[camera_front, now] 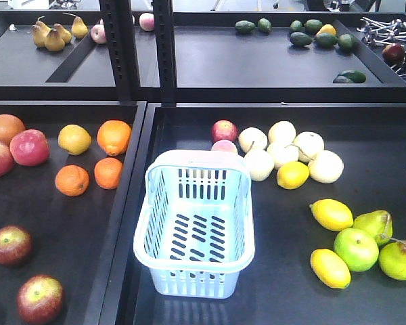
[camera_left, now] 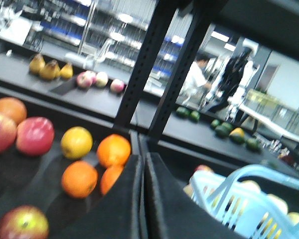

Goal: Pick three apples into basket with both arms

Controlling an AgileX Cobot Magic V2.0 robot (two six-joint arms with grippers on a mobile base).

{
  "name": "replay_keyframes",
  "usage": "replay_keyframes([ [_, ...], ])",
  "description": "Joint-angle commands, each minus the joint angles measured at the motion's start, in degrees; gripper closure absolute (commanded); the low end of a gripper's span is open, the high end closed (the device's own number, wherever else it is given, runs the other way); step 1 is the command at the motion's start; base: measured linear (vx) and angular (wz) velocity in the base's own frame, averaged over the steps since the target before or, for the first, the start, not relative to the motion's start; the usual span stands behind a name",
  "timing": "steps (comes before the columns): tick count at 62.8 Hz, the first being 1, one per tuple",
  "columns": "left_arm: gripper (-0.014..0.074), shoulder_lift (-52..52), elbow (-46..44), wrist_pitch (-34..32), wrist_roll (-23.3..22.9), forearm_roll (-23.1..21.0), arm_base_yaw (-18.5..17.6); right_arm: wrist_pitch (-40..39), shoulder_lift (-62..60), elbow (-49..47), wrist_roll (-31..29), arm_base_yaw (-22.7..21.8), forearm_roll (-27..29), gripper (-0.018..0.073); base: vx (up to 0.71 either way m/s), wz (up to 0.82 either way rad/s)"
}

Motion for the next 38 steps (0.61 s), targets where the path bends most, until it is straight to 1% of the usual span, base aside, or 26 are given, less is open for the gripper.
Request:
replay_keyframes([
  [1,0.0603,-0.82,0.49,-6.09,-1.34,-0.54,-0.02,-4.24,-0.75,0.65,-0.12,-0.3,-0.65,0.0564,0.0,0.0],
  [8,0.0603,-0.82,0.19,-8.42,-3.81,-0.63,-0.02,-4.24,-0.75,0.65,-0.12,-0.3,-0.65,0.0564,0.0,0.0],
  [12,0.0603,-0.82,-0.08,-8.89,-6.82,-1.1,-0.02,-4.24,-0.75,0.65,-0.12,-0.3,-0.65,0.0564,0.0,0.0],
  [22,0.0603,-0.82,-0.08,-11.8,-16.78,-4.99,-0.02,-4.24,-0.75,0.65,-0.12,-0.3,-0.65,0.0564,0.0,0.0],
  [29,0.0603,-0.82,-0.13,-15.58,-22.29,-4.93,-0.02,-4.24,-0.75,0.65,-0.12,-0.3,-0.65,0.0564,0.0,0.0],
  [33,0.0603,-0.82,-1.05,-17.32,-24.18,-4.54,-0.02,-4.24,-0.75,0.65,-0.12,-0.3,-0.65,0.0564,0.0,0.0],
  [38,0.0603,-0.82,-3.49,-17.27,-25.26,-2.76,-0.02,-4.24,-0.75,0.65,-0.12,-0.3,-0.65,0.0564,0.0,0.0],
])
